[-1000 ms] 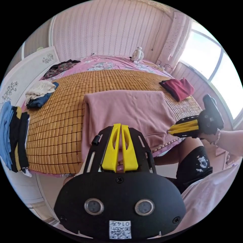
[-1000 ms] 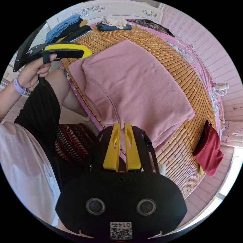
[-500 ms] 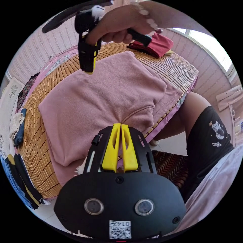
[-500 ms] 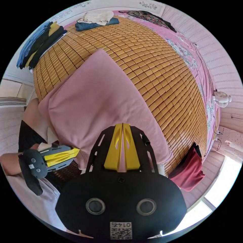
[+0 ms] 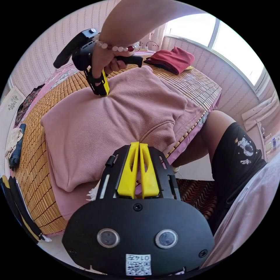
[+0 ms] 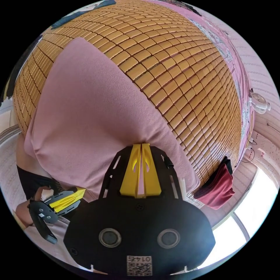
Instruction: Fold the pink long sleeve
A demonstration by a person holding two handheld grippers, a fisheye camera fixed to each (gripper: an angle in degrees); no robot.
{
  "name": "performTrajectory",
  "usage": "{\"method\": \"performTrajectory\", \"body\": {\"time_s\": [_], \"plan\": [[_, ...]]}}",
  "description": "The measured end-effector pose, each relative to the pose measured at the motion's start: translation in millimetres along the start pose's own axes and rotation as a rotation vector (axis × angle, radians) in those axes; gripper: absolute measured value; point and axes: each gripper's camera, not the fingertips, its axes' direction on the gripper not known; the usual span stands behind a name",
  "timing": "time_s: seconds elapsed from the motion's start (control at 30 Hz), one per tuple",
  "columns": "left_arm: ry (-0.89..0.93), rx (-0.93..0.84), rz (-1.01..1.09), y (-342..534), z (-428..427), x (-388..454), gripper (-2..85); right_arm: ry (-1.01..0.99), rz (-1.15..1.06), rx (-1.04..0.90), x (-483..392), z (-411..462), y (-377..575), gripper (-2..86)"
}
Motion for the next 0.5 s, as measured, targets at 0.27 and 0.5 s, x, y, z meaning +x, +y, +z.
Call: {"method": "performTrajectory", "body": {"time_s": [0.27,0.5], "plan": [[0.128,0.069,0.100,26.1,-24.2,4.4,3.0,-0.264,0.248,0.558,62.5,6.1,182.1,-0.1],[0.192,0.126,0.202,29.1,-45.4,57.7,12.1,-0.408,0.549,0.395,95.3,102.8,361.0,12.3]]}}
